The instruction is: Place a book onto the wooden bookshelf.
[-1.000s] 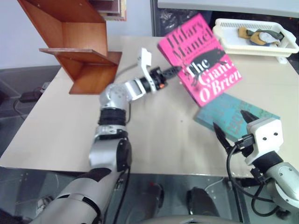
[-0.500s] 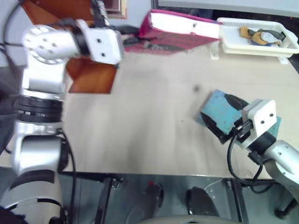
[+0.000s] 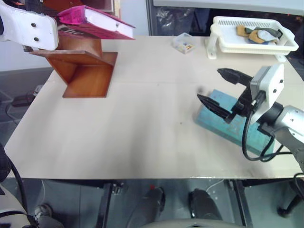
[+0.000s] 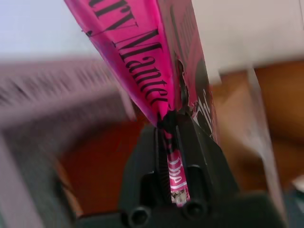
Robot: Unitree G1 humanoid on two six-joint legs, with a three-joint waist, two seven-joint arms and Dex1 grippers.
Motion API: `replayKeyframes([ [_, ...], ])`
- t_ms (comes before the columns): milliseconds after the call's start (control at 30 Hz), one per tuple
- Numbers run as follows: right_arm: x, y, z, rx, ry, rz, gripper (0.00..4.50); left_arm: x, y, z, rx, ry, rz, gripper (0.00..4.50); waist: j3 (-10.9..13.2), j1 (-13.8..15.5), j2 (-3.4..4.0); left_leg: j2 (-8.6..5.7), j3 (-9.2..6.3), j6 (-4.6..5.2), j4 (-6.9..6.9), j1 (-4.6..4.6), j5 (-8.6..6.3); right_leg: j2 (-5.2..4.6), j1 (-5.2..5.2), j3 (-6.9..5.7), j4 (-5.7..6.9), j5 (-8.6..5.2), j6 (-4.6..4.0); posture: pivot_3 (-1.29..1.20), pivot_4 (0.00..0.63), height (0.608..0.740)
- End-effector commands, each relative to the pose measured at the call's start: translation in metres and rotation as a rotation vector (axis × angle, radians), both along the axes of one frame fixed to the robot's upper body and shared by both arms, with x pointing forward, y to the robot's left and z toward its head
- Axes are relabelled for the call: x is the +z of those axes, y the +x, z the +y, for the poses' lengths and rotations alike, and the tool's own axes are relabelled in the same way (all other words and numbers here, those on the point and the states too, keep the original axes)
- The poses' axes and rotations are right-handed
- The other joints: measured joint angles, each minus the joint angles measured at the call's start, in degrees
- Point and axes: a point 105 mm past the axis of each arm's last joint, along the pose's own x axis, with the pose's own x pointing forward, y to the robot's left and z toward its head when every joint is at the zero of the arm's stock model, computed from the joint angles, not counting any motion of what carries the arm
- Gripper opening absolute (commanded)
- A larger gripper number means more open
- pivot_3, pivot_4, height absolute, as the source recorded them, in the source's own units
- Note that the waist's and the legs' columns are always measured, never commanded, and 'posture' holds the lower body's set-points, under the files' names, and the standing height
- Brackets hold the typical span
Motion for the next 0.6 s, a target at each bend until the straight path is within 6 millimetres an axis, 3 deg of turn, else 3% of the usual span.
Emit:
replayKeyframes([
  [33,0.014,-0.004,0.012,0.076,0.008,-0.044,4.50,-0.006,0.009,0.017,0.082,-0.013,-0.027,0.15,0.0,0.0,-0.03,0.00,0.01,0.05,0.02,0.00,-0.03,0.00,0.00,0.00,0.01,0.00,0.00,0.00,0.150,0.740],
  [167,0.018,0.001,0.021,0.096,0.001,-0.073,4.50,-0.028,0.028,0.017,0.126,-0.015,0.019,0.15,0.0,0.4,-0.07,0.00,-0.02,0.06,0.07,0.00,-0.03,0.01,-0.01,-0.02,0.09,0.00,0.00,0.00,0.150,0.740],
  [300,0.023,0.003,0.026,0.093,0.014,-0.094,4.50,-0.038,0.033,0.024,0.216,0.006,0.075,0.15,0.0,0.4,-0.05,0.00,0.06,-0.01,0.09,-0.01,0.00,-0.01,-0.13,0.04,0.30,0.00,0.00,0.00,0.150,0.740],
  [500,0.021,0.005,0.026,0.080,0.020,-0.097,4.50,-0.022,0.031,0.031,0.292,0.022,0.058,0.15,0.0,-0.4,-0.05,0.01,0.09,0.08,0.09,0.00,-0.05,0.01,-0.22,0.07,0.41,-0.01,-0.01,0.00,0.150,0.740],
  [600,0.019,0.007,0.026,0.071,0.030,-0.093,4.50,-0.027,0.033,0.040,0.316,-0.010,0.075,0.15,0.0,-1.1,-0.03,0.02,0.11,0.01,0.09,0.00,-0.01,0.01,-0.25,0.09,0.44,-0.01,-0.01,0.00,0.150,0.740],
])
